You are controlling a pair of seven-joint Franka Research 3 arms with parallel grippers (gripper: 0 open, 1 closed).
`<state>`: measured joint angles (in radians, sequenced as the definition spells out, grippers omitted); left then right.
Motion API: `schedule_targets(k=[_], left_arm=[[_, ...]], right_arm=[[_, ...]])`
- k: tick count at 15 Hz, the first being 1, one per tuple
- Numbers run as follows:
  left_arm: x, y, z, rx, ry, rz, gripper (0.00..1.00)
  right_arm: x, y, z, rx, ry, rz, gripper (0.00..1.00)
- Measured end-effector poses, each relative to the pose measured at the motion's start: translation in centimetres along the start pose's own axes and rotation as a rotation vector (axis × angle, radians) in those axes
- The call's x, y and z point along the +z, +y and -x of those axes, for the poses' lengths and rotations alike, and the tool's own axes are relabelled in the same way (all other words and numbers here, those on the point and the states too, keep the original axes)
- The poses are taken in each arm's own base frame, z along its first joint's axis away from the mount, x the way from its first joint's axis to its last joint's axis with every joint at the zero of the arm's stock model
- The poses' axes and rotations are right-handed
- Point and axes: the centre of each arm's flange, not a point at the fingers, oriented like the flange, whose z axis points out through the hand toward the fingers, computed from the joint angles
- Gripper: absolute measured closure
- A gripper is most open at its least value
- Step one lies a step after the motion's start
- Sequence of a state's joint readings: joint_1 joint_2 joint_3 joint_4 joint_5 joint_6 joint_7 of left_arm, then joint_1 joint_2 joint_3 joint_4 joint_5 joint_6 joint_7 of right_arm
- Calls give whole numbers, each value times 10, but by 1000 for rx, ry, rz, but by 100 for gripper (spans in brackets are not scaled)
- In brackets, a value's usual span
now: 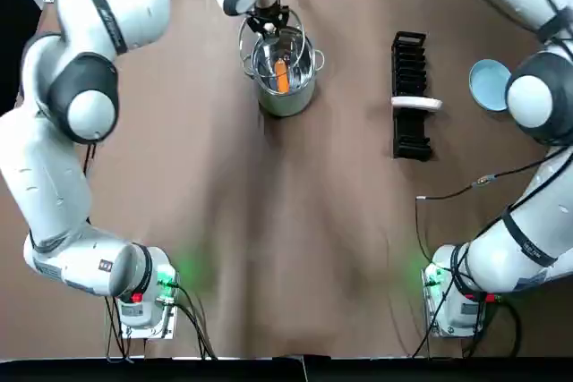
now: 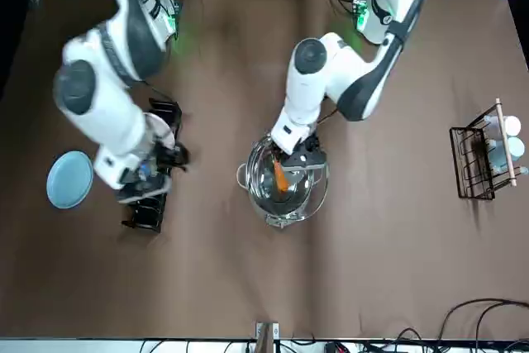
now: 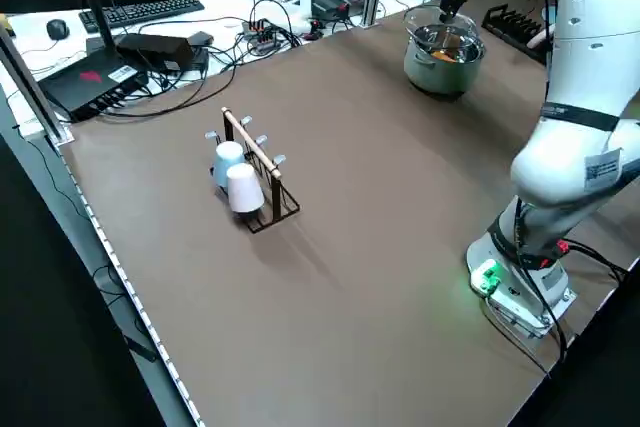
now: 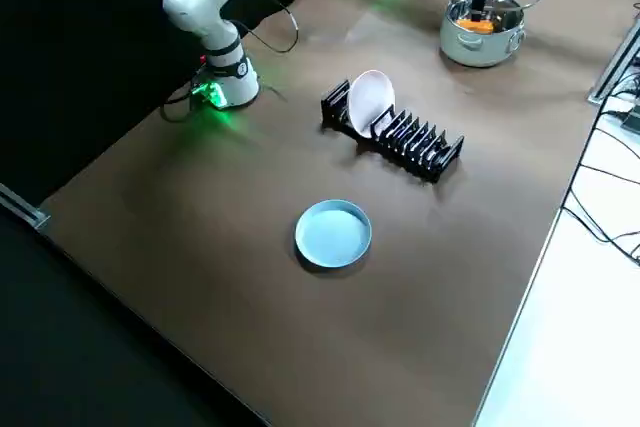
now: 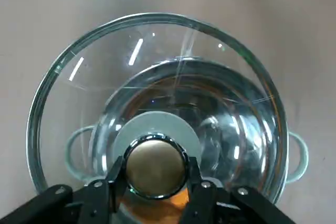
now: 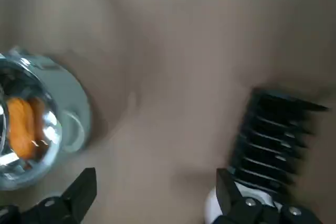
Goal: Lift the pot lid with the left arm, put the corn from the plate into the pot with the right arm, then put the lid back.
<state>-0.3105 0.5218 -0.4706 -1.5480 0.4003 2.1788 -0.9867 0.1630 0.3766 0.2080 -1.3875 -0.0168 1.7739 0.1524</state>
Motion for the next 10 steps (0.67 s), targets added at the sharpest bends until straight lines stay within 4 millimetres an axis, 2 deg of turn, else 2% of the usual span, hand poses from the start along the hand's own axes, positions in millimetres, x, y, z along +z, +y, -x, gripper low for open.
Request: schedule_targets(k=[3,5,7,10], left_arm=[[16,27,20,-19,48,-14,50],[22,36,31,-22,46,-21,50],[27,36,31,-52,30,-18,50],[29,32,27,-113,-21,8,50]], right_arm=[[-38,65,22,-34,-61,-21,0],[-62,93,39,-19,-80,-23,0],[-77,98,56,-7,-69,-12,0],[-96,90,90,-7,-45,14,0]])
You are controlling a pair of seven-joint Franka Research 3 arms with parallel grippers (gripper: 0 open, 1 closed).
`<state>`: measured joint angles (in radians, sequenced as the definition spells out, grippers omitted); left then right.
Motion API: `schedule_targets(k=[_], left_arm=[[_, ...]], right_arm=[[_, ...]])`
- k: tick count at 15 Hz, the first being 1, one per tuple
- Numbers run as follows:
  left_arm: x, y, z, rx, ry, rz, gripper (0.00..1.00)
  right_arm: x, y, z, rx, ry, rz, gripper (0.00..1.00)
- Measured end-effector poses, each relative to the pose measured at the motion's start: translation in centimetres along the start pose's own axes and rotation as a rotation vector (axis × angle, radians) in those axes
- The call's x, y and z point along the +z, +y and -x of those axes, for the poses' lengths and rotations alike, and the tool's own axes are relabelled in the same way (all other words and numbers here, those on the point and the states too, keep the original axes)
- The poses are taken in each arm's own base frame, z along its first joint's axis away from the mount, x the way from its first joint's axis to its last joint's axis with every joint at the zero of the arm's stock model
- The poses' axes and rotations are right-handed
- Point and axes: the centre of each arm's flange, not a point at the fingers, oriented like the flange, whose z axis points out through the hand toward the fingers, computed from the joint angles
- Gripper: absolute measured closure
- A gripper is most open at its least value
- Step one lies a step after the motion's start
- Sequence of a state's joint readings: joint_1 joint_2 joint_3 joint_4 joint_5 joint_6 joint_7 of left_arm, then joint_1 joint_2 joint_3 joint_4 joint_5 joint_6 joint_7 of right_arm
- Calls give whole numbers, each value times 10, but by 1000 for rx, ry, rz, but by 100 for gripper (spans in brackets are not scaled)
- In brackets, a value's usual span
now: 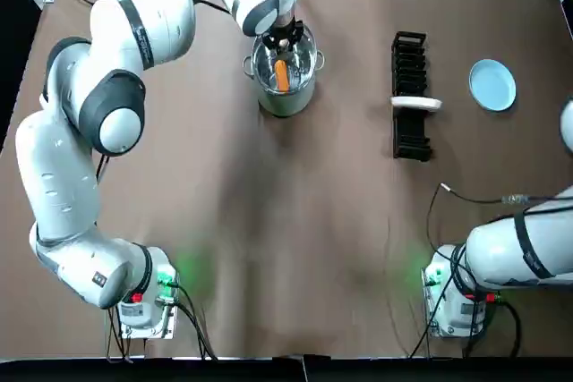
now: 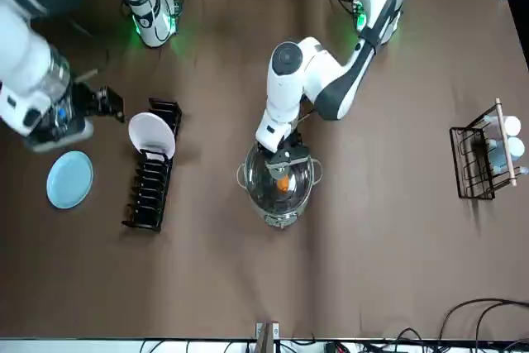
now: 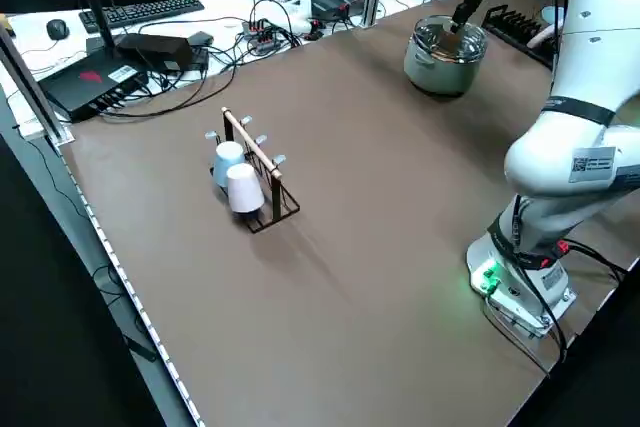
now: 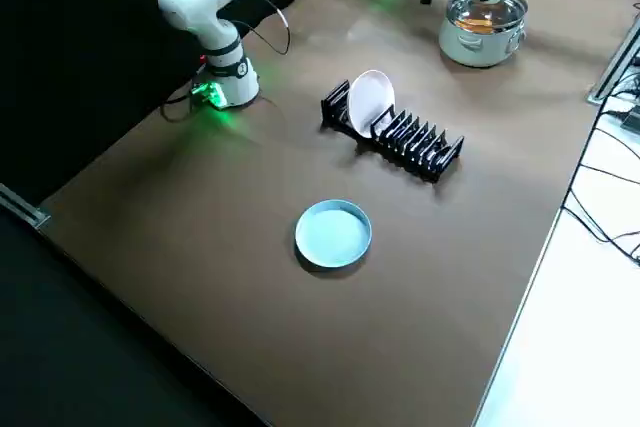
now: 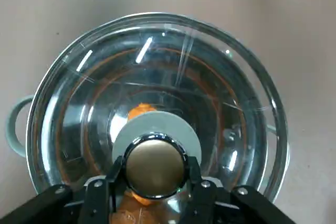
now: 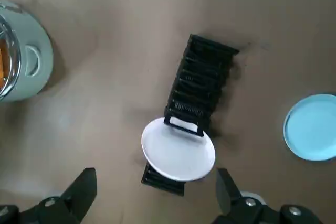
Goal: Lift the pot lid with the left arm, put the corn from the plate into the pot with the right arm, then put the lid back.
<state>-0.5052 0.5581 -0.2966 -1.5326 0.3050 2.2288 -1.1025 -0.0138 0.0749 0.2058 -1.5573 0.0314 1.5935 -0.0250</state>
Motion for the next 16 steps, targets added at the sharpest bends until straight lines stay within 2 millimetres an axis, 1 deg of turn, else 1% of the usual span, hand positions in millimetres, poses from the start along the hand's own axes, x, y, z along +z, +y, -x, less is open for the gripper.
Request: schedule_targets(k=[2,4,7,8,9,11,13,14,16], left_arm=[[0,0,0,-22,-23,11,50],[2,0,1,-31,-37,15,50],[8,-3,-1,-38,-47,3,50],[8,-4,-3,-38,-51,-6,50],[8,-5,-3,-37,-53,-11,50],[8,-4,-2,-33,-53,-10,50],[8,-3,-2,-30,-54,-11,50],[8,-3,-2,-30,-54,-11,50],[8,-3,-2,-28,-54,-12,50]], right_arm=[[-17,-2,24,15,23,17,0],[-26,-1,38,77,36,25,0],[-18,4,41,132,17,68,0],[-14,8,42,139,-3,95,0],[-13,18,46,164,-23,118,0],[-16,36,48,199,-21,111,0],[-20,51,50,226,-9,63,0],[-22,56,50,232,-2,48,0],[-24,57,51,237,5,37,0]])
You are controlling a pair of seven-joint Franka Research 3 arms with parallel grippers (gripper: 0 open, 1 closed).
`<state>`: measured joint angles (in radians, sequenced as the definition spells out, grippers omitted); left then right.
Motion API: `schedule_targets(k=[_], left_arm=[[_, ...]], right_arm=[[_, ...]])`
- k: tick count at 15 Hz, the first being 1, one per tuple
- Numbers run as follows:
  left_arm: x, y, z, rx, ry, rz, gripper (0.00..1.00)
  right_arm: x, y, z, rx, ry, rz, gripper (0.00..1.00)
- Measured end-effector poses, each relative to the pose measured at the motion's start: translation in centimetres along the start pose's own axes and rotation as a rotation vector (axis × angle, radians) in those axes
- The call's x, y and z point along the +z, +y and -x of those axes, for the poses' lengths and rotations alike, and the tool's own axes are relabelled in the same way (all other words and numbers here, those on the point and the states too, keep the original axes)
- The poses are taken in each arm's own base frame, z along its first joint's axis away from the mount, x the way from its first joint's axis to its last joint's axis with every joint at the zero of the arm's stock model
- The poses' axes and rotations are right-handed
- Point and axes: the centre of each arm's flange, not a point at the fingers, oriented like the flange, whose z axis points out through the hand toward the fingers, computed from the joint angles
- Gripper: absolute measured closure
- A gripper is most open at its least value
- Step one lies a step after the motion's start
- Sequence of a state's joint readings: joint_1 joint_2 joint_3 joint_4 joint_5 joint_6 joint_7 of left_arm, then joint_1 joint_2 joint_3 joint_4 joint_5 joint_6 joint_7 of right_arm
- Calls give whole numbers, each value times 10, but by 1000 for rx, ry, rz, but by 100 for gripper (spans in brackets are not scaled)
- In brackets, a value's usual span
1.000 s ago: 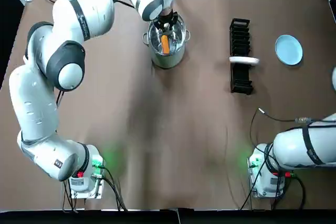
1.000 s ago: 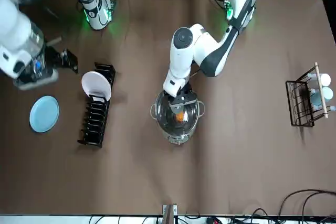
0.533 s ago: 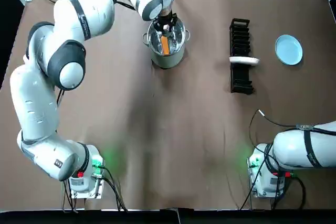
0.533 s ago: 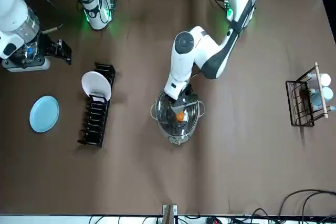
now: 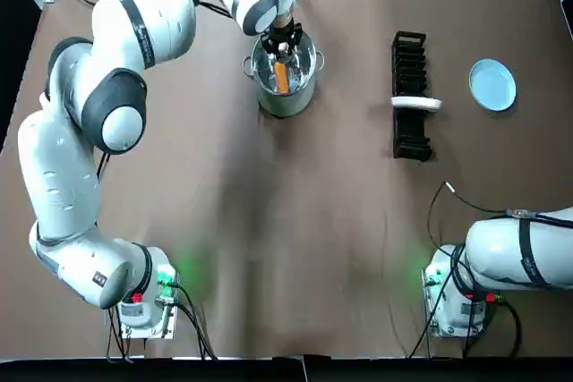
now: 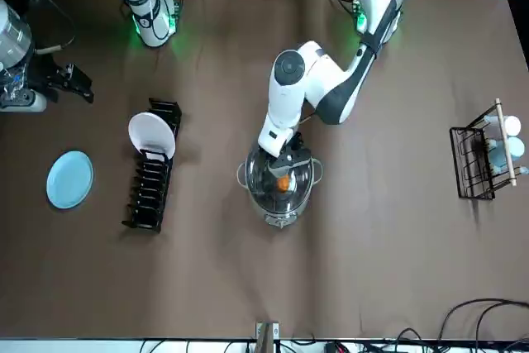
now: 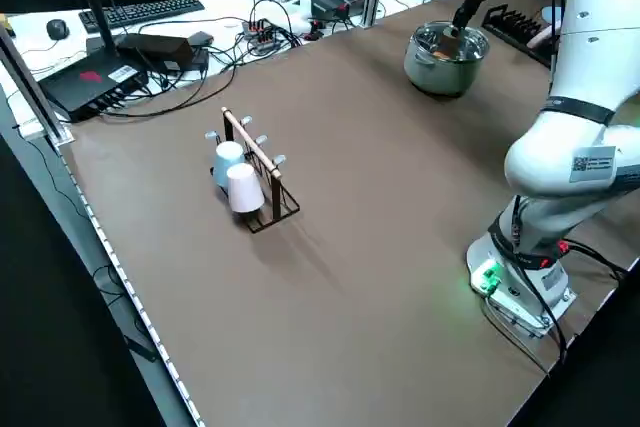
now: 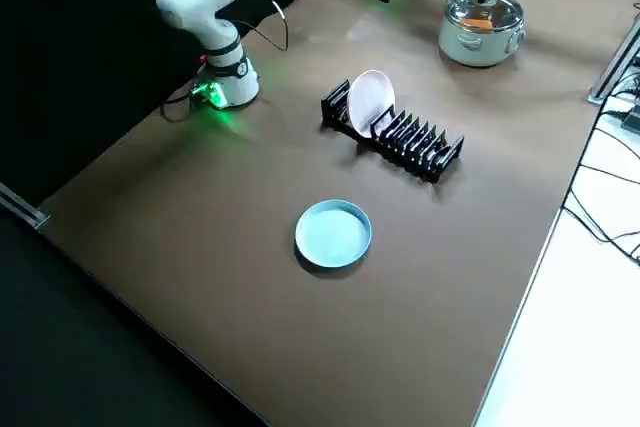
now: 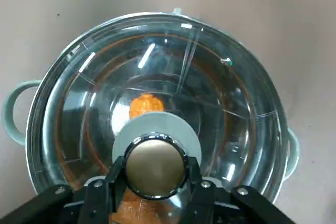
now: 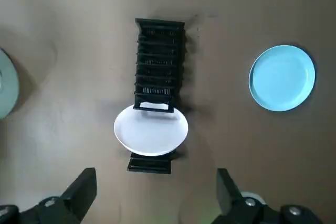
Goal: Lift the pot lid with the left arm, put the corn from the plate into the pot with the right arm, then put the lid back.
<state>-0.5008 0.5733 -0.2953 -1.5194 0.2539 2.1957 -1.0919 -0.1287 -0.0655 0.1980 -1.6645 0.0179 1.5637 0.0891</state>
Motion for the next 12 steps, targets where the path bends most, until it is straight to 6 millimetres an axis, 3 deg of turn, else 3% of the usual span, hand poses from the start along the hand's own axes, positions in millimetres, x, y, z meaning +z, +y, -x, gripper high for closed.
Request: schedule_targets(k=[3,8,9,12], left_arm=[[0,0,0,2,-1,-1,48],[-2,-1,-2,-1,-3,-9,6],[-8,-3,-5,-6,1,-10,0],[-47,-26,-32,-35,14,-44,0]], right_arm=[[0,-2,1,-3,-2,-1,0],[1,-10,1,-15,1,-13,0],[1,-11,0,-16,5,-17,0],[-1,-21,0,-32,20,-29,0]])
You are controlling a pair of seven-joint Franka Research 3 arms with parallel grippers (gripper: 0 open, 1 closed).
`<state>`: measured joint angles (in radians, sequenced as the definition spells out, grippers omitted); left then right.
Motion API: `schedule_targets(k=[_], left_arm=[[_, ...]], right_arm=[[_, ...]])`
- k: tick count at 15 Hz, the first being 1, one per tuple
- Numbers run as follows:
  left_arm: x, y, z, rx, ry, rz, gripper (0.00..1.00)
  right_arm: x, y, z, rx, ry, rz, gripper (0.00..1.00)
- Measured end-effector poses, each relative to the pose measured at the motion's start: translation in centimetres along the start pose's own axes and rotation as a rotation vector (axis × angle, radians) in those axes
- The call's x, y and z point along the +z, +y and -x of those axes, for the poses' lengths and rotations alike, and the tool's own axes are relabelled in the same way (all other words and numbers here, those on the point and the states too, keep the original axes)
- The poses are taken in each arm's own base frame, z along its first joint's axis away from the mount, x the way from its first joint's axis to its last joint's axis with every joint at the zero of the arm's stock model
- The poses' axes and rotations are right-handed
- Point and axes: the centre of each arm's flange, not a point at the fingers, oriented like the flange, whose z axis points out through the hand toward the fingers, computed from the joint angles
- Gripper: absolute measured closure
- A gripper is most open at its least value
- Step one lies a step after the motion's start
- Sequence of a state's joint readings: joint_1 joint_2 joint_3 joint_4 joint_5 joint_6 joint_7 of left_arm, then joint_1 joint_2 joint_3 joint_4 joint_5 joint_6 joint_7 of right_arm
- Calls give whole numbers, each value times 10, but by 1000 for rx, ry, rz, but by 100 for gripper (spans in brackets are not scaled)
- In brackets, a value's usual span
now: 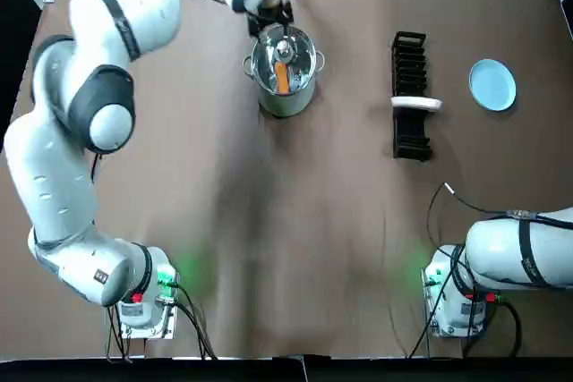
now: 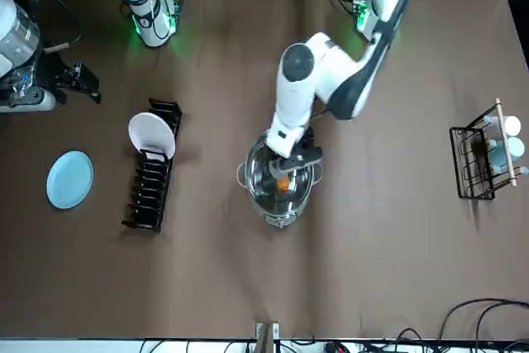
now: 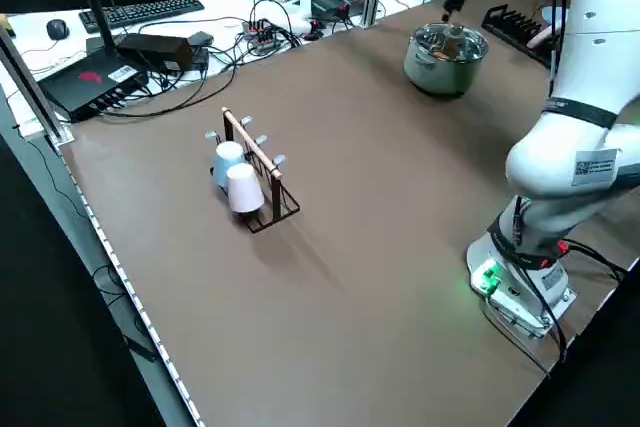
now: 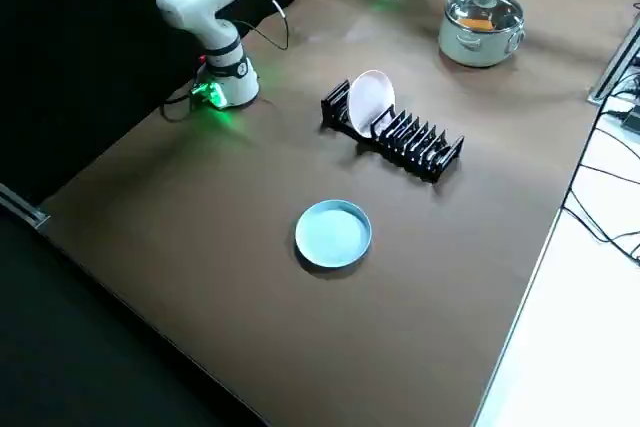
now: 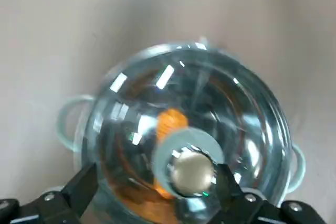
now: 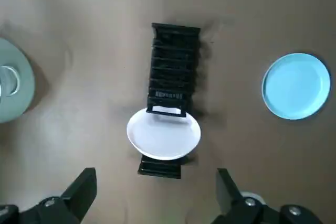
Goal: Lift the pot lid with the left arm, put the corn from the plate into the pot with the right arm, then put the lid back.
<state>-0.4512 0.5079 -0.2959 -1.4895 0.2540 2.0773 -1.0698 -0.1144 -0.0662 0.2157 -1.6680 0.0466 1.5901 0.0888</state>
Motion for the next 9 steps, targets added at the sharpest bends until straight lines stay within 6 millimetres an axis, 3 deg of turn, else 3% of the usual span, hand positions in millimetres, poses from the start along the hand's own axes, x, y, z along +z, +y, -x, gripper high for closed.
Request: schedule_targets(k=[4,7,8,9], left_arm=[[-91,-89,-58,126,-38,-73,0],[-143,-145,-66,318,-140,-101,0],[-166,-176,-69,398,-179,-123,0],[-175,-194,-74,435,-196,-123,0]], right_arm=[[1,0,2,5,-16,-19,0],[2,1,3,8,-26,-20,0],[0,-1,2,3,-15,-21,0],[-3,-2,0,3,5,-23,0]])
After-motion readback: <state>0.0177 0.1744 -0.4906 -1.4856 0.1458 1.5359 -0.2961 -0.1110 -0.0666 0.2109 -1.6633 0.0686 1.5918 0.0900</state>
